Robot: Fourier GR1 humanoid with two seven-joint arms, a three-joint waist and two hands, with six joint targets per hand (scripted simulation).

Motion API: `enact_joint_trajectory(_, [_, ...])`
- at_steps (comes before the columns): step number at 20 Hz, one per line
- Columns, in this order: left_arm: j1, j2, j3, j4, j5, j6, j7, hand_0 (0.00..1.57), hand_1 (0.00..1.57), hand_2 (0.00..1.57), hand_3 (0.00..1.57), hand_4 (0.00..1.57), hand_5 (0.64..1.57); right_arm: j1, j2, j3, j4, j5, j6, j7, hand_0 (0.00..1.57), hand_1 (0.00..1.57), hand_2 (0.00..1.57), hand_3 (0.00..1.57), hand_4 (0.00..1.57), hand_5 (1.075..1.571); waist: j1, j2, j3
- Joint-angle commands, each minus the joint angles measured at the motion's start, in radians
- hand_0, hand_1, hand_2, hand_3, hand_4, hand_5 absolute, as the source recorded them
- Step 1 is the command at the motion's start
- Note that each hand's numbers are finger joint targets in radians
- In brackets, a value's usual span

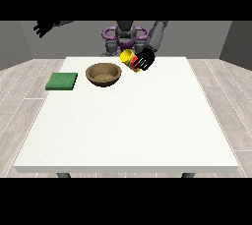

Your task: Pick the cup and pour the ball into the bowl, then pick the bowl and place it on the pad

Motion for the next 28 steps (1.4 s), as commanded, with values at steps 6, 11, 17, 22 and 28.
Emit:
enact_joint_trajectory(6, [-0.226, -0.061, -0.207, 0.134, -0.366, -0.005, 0.463, 1.35, 1.35, 1.57, 1.57, 1.44, 1.540, 0.008, -0.086, -0.082, 0.190, -0.059, 0.122, -0.043, 0.00, 0.00, 0.00, 0.00, 0.69, 1.560, 0.022, -0.047, -0.0048])
enact_joint_trajectory(11, [-0.298, -0.087, -0.369, 0.098, -0.459, -0.157, 0.676, 1.33, 1.33, 1.57, 1.57, 1.47, 1.535, -0.055, -0.044, -0.033, 0.249, -0.001, 0.069, -0.048, 0.00, 0.00, 0.00, 0.12, 0.70, 1.561, 0.025, -0.085, -0.0056])
enact_joint_trajectory(17, [-0.403, -0.088, -0.475, 0.157, -0.648, -0.256, 0.822, 1.49, 1.49, 1.57, 1.57, 1.19, 1.561, -0.051, -0.035, -0.022, 0.267, 0.034, 0.070, -0.104, 0.00, 0.00, 0.00, 0.25, 0.70, 1.555, 0.023, -0.081, -0.0058])
enact_joint_trajectory(22, [-0.396, -0.088, -0.593, 0.110, -0.727, -0.397, 0.923, 0.73, 0.73, 1.57, 1.57, 1.01, 1.570, -0.099, 0.022, 0.026, 0.275, 0.050, 0.042, -0.093, 0.00, 0.00, 0.00, 0.30, 0.70, 1.555, -0.021, -0.075, -0.0067])
enact_joint_trajectory(28, [-0.345, -0.088, -0.673, -0.030, -0.712, -0.615, 0.888, 0.19, 0.19, 1.25, 1.57, 1.11, 1.569, -0.120, 0.019, 0.045, 0.293, 0.056, 0.043, -0.058, 0.00, 0.00, 0.00, 0.34, 0.69, 1.552, -0.025, -0.102, -0.0072])
